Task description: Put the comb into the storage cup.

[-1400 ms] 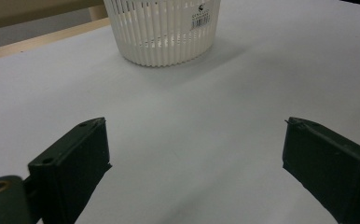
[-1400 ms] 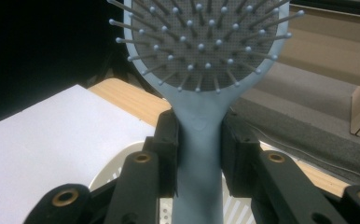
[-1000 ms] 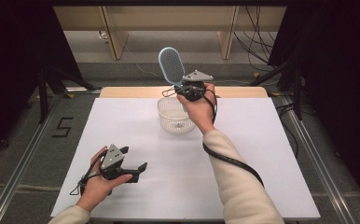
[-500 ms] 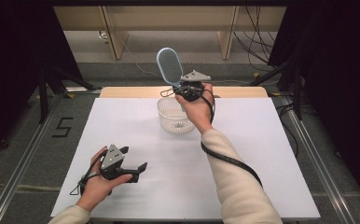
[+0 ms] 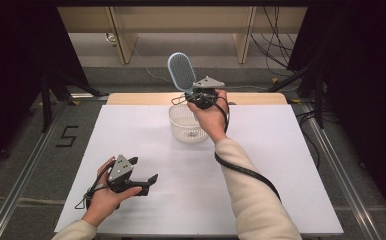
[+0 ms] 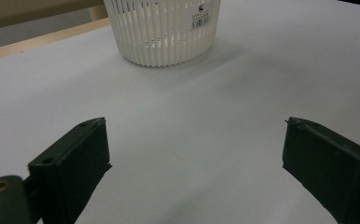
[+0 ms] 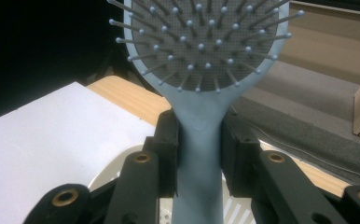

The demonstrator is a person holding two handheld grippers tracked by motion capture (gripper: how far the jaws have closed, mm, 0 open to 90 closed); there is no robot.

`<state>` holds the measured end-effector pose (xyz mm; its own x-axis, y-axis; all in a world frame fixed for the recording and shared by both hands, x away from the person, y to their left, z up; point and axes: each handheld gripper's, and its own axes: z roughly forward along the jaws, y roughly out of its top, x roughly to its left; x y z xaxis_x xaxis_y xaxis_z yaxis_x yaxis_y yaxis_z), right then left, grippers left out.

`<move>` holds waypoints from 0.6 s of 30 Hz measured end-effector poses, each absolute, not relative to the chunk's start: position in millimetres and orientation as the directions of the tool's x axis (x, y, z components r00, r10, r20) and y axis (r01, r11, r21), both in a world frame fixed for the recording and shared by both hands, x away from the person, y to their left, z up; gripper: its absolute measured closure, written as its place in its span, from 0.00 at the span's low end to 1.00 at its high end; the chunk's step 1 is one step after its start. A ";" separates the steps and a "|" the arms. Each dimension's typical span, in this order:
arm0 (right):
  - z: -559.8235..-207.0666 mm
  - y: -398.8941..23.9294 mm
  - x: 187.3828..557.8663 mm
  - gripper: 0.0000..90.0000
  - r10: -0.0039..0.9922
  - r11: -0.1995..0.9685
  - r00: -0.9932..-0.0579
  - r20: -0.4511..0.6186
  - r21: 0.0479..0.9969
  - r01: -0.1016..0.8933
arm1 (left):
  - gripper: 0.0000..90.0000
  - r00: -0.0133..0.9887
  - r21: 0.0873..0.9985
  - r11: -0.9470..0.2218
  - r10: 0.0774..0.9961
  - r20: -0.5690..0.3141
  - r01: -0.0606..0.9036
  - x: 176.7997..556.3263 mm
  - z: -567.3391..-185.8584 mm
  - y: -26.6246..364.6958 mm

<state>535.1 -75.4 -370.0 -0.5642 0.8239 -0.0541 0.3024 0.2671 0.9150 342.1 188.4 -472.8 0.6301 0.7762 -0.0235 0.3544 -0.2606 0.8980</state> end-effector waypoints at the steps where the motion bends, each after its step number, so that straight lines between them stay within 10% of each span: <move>1: -370.2 -75.4 535.3 0.78 0.824 0.269 -0.564 -0.055 0.914 0.303 | 0.08 0.630 0.898 -0.261 0.776 -0.024 0.355 342.1 -472.8 188.4; 18: -374.1 -74.0 537.7 0.78 0.822 0.274 -0.567 -0.060 0.914 0.300 | 0.08 0.630 0.898 -0.260 0.776 -0.024 0.354 342.1 -472.9 188.4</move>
<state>537.7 -74.0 -374.1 -0.5669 0.8216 -0.0602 0.3000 0.2740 0.9137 342.1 188.4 -472.9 0.6302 0.7760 -0.0236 0.3544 -0.2605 0.8981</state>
